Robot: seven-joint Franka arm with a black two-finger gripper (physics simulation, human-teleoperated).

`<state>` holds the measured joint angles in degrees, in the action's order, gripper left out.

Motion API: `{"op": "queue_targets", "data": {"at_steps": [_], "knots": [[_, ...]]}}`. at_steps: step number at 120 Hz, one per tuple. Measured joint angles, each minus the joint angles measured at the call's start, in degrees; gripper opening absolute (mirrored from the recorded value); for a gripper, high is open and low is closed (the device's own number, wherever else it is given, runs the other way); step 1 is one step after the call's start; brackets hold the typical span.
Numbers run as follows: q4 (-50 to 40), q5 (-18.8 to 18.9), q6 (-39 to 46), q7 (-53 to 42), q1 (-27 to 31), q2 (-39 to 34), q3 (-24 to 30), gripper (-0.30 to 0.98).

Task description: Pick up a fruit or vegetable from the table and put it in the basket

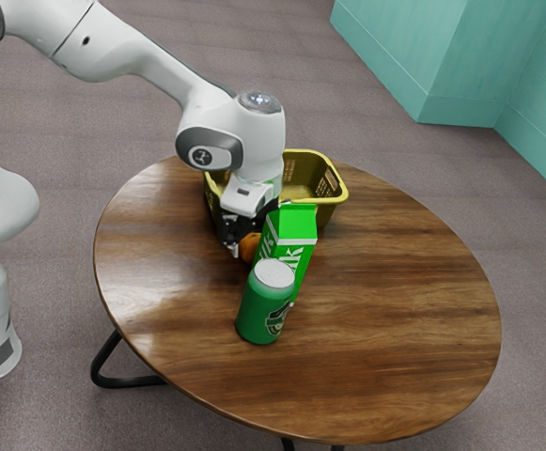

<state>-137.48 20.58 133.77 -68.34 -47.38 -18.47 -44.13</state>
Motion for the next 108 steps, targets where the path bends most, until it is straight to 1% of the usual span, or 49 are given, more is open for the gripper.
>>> {"op": "queue_targets", "data": {"at_steps": [18, 28, 34, 43, 55, 88, 108], "knots": [[0.0, -0.1, 0.0, 0.0, -0.1, 0.5, -0.3, 0.68], [0.0, -0.1, 0.0, 0.0, 0.0, 0.7, -0.3, 0.65], [0.0, -0.3, 0.0, 0.0, 0.0, 0.7, -0.4, 0.59], [0.0, -0.6, 0.0, 0.1, 0.1, 0.7, -0.4, 0.45], [0.0, -0.7, 0.1, 0.2, 0.1, 0.7, -0.4, 0.36], [1.4, -0.7, 0.2, 0.4, 0.1, 0.4, -0.4, 0.35], [4.4, -0.7, -0.7, 0.5, 0.0, 0.4, -0.4, 0.35]]}}
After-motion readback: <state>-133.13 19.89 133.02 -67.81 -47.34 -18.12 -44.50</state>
